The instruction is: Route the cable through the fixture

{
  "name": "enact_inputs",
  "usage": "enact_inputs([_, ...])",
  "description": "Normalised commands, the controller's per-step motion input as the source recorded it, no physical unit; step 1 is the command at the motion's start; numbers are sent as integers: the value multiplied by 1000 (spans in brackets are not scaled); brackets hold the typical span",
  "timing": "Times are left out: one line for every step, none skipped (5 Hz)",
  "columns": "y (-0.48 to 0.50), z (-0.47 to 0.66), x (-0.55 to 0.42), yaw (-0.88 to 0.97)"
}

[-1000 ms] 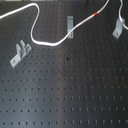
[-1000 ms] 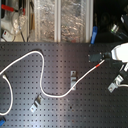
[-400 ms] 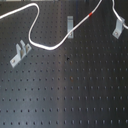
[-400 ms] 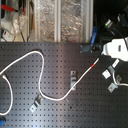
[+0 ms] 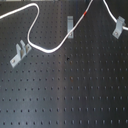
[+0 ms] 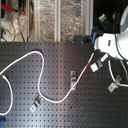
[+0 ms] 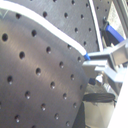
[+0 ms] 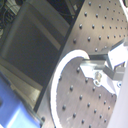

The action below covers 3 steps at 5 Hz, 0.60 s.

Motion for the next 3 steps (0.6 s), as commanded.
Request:
enact_inputs([-51,6,-360,-177])
enact_inputs([-279,4,-372,-360])
enact_inputs([-26,0,-1,0])
